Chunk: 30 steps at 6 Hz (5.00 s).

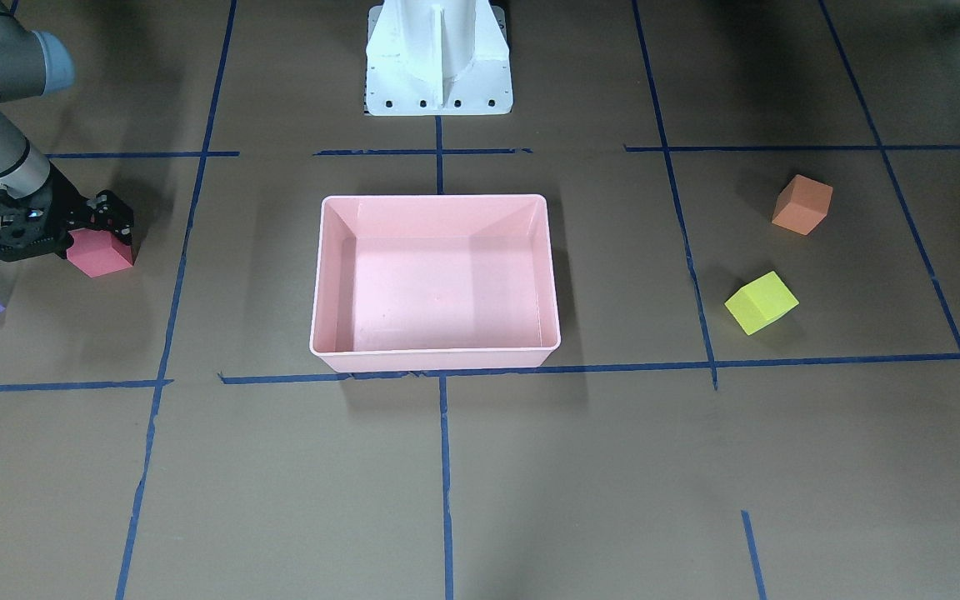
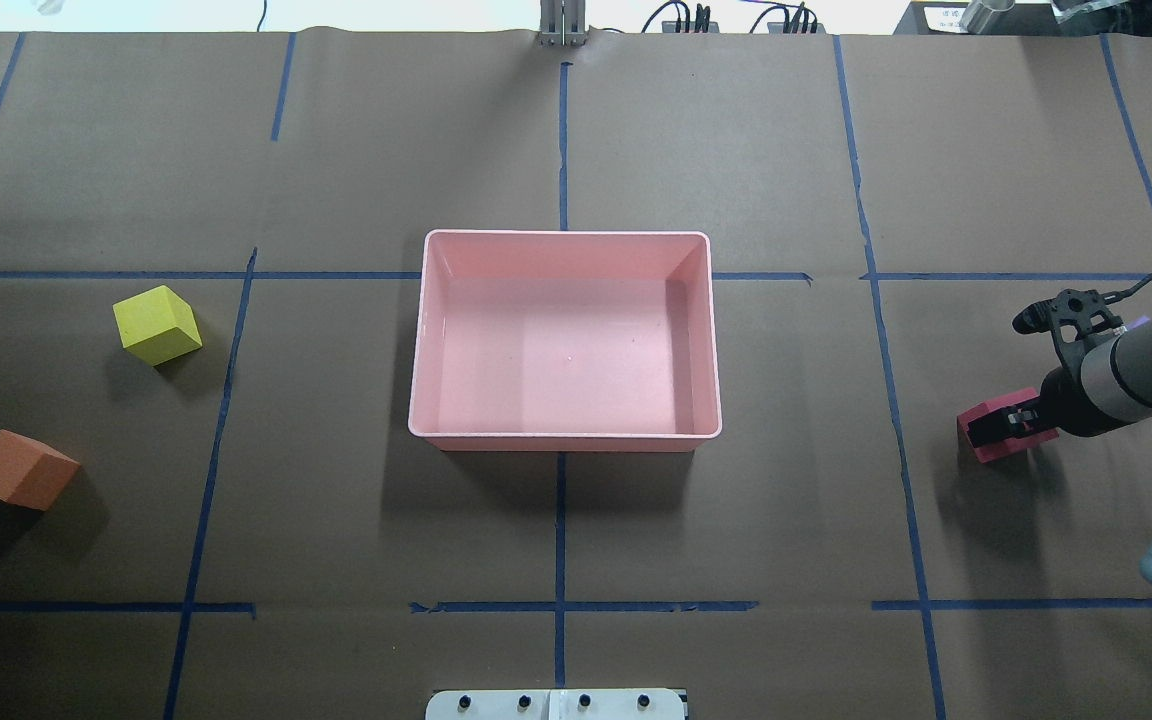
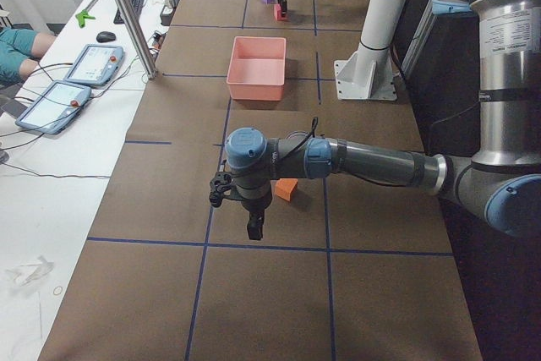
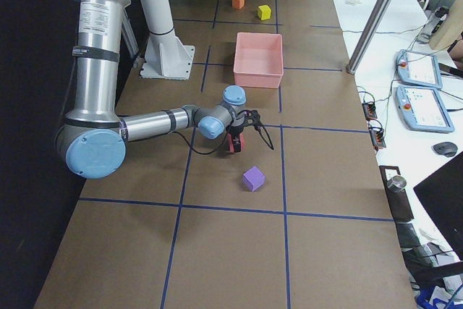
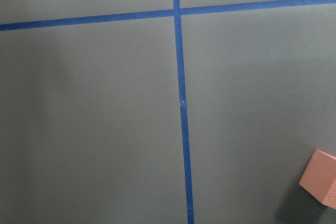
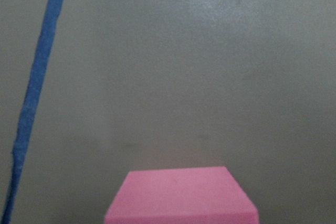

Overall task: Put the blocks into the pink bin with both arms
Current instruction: 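Lower the right gripper onto the red cube and close it, then carry the red cube into the pink bin and open the right gripper, then raise the right gripper from the bin while the left gripper nears the yellow cube, then lower the left gripper onto the yellow cube and close it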

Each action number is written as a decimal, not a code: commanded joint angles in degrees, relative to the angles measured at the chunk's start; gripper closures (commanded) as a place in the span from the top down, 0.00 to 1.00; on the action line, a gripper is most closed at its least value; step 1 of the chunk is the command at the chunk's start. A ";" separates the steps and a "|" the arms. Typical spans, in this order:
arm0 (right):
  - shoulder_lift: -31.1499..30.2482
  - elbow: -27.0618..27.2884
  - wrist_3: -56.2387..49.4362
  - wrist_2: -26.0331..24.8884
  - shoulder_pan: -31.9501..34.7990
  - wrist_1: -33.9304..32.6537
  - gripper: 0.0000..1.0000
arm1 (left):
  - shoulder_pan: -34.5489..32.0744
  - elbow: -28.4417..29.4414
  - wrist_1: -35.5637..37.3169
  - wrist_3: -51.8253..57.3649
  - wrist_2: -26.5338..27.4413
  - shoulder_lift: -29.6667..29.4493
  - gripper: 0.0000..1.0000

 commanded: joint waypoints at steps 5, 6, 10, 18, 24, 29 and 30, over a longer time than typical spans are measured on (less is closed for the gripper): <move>16.92 7.50 9.79 0.21 -0.10 -13.60 0.33 | 0.03 -0.02 0.02 0.00 -0.01 0.09 1.00; 28.42 7.41 12.79 -0.05 -1.75 -27.36 0.34 | -0.06 -0.02 0.02 0.00 -0.01 0.09 1.00; 52.00 -3.13 28.64 -7.59 -7.83 -39.01 0.99 | 0.03 -0.11 -0.06 0.00 -0.01 -0.09 1.00; 31.99 -0.66 -22.59 10.12 22.09 -39.28 1.00 | 22.33 -0.20 -20.79 -46.49 0.33 -9.76 1.00; 28.89 -14.56 -57.41 16.30 39.01 -38.84 1.00 | 35.27 9.17 -28.17 -73.48 12.30 -17.39 1.00; 28.45 -14.38 -57.41 16.47 39.10 -38.66 1.00 | 35.88 14.47 -31.70 -73.65 12.21 -19.16 1.00; 28.45 -14.38 -57.49 16.39 39.10 -38.66 1.00 | 36.24 16.30 -34.05 -73.74 12.21 -19.16 1.00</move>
